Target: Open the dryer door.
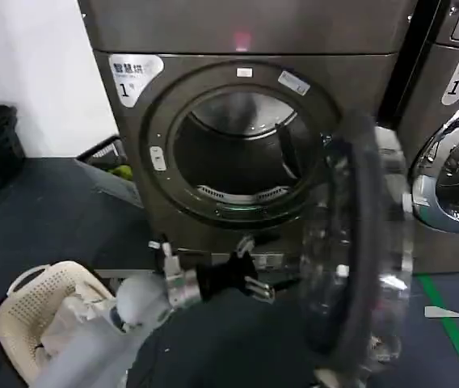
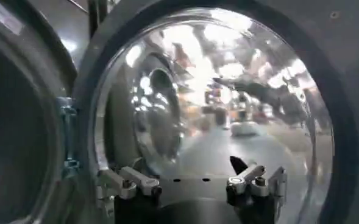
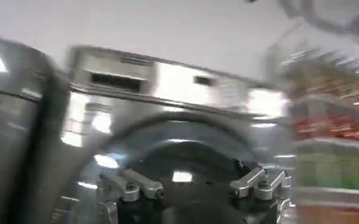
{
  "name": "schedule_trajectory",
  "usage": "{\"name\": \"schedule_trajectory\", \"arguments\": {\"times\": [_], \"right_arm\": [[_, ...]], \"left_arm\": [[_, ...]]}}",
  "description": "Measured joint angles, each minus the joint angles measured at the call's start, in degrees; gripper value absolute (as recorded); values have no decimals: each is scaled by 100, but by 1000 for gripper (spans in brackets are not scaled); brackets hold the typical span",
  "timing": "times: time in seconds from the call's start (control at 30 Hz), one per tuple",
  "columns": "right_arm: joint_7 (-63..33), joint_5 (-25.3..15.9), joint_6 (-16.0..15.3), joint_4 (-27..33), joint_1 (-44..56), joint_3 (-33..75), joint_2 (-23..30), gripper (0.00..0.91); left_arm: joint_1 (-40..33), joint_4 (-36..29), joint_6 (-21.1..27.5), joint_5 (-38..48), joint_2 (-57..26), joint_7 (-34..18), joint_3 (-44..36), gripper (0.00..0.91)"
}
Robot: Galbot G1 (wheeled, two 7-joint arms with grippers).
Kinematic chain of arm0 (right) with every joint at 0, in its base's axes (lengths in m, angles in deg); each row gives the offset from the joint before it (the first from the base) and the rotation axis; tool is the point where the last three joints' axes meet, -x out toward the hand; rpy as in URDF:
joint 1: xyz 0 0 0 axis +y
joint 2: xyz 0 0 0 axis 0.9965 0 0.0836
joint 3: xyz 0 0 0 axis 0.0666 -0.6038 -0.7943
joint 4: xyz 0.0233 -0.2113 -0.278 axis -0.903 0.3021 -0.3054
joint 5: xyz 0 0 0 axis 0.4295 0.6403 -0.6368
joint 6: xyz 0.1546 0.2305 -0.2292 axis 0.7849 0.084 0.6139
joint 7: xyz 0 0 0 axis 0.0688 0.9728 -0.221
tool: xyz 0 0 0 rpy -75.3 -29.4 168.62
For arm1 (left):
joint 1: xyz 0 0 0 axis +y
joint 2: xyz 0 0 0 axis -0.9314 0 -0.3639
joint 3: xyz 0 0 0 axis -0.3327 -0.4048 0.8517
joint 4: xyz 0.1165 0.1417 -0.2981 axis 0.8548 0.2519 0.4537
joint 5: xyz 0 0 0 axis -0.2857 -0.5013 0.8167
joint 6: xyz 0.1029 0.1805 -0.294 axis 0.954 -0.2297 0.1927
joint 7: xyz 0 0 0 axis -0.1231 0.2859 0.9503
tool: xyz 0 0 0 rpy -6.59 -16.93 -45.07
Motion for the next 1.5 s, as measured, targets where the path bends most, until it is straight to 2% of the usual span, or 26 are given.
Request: {"name": "schedule_trajectory", "arguments": {"times": [0.37,0.6,0.83,1.2,1.5], "right_arm": [[-554,-262,-369,19,460,932,-210,907],[-979,-374,-475,-76,577,1443,-230,907],[-1141,-589,-454,-21,702,1800,-238,907],[-1077,-572,-434,185,1038,2438,-245,907],[-1000,-544,-419,192,1108,2530,-232,907]], "left_arm": [[-1043,847,-17,-156,885,-164,-1074,907],[-1582,1446,-148,-230,1420,-225,-1618,907],[-2095,2115,-216,-223,1958,-426,-2001,907],[-2768,3025,-471,-223,2625,-848,-2413,907],[-3012,3355,-681,-307,2900,-1277,-2518,907]]}}
